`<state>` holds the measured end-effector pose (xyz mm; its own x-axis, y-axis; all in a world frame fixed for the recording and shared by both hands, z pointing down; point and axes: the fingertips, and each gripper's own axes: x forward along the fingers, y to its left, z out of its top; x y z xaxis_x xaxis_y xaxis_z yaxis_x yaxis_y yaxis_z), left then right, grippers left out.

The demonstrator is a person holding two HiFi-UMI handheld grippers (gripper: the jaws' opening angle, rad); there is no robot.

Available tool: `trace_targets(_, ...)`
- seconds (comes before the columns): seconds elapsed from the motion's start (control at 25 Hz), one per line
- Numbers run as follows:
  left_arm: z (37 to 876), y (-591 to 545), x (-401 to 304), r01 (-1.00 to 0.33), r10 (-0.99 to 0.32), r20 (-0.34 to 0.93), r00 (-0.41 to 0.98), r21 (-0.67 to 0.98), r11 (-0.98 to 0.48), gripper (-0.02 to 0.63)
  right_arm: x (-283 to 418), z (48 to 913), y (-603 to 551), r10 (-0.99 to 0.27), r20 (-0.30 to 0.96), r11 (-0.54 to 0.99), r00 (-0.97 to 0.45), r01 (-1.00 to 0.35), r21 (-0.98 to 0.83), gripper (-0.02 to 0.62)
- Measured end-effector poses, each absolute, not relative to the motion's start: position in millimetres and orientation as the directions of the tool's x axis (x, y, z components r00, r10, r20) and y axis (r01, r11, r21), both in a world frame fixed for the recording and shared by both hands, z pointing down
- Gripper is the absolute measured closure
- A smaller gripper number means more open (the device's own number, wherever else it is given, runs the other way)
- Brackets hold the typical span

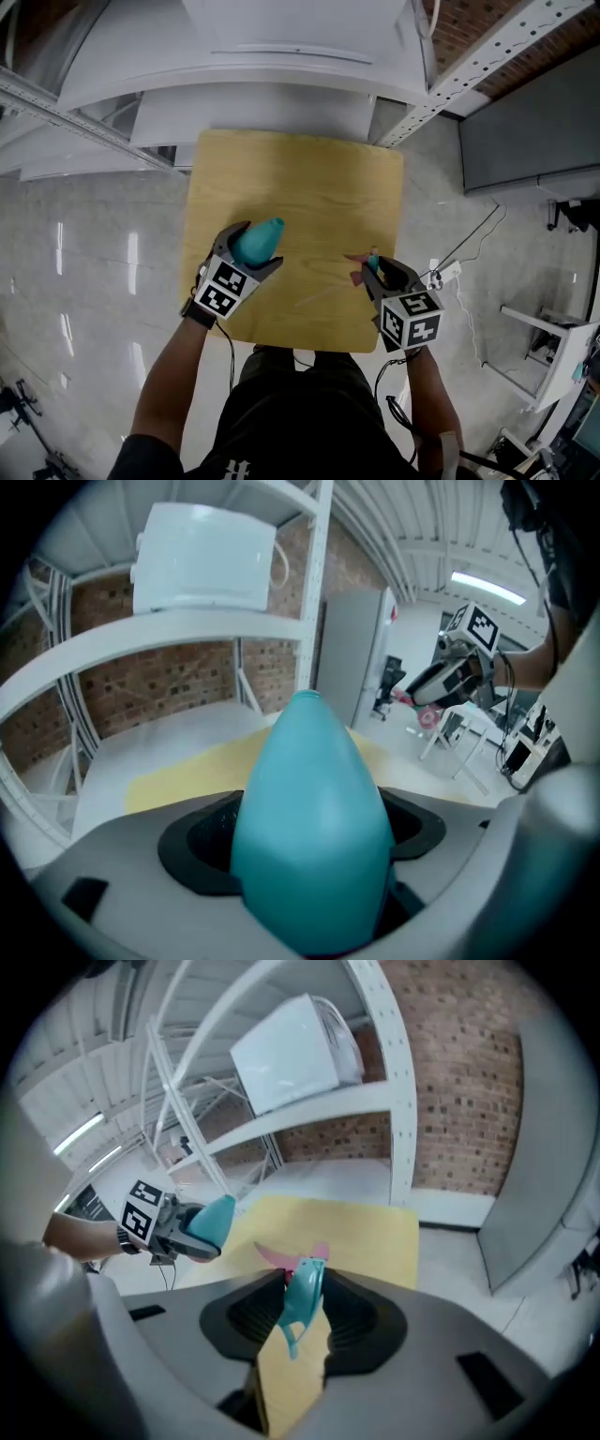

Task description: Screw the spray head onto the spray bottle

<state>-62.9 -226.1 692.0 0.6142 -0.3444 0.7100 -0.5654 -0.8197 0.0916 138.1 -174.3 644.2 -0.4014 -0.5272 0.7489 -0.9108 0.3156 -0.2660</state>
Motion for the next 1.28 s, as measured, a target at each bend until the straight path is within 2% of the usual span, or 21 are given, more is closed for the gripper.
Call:
trace_targets(0.24, 558, -184, 4, -0.468, -0.350, 0.434, 0.831, 0.202, -0.860, 0.184, 161, 443, -172, -0.746, 0.545, 0.483, -0.384, -0.875, 0.045, 0.465)
trace_targets(0.36, 504, -162, 29, -0.399, -0.315, 0.305, 0.899, 0.270, -0.876, 0.184, 165, 348, -168, -0.847, 0.392, 0.468, -0.358, -0.853, 0.231, 0.465)
trace_targets(0.52, 455, -127, 50, -0.324, -0.272, 0.206, 0.940, 0.294, -0.899, 0.184, 160, 257, -154, -0.923, 0.218, 0.381, -0.316, -0.824, 0.419, 0.465)
trace_targets(0.68, 426, -107, 61, -0.297, -0.265, 0.160, 0.951, 0.236, -0.925, 0.184, 154, 212, -137, -0.950, 0.134, 0.305, -0.281, -0.758, 0.577, 0.465)
trace_targets(0.88, 413, -96, 65, -0.305, -0.278, 0.166, 0.946, 0.171, -0.937, 0.184, 143, 186, -117, -0.964, 0.063, 0.229, -0.259, -0.684, 0.693, 0.465)
trace_targets(1.16, 408, -88, 67, -0.321, -0.297, 0.177, 0.938, 0.123, -0.939, 0.184, 126, 175, -100, -0.954, 0.054, 0.233, -0.293, -0.620, 0.749, 0.465)
trace_targets(1.28, 401, -85, 68, -0.330, -0.310, 0.173, 0.935, 0.105, -0.938, 0.183, 116, 188, -98, -0.944, 0.085, 0.280, -0.320, -0.635, 0.720, 0.465)
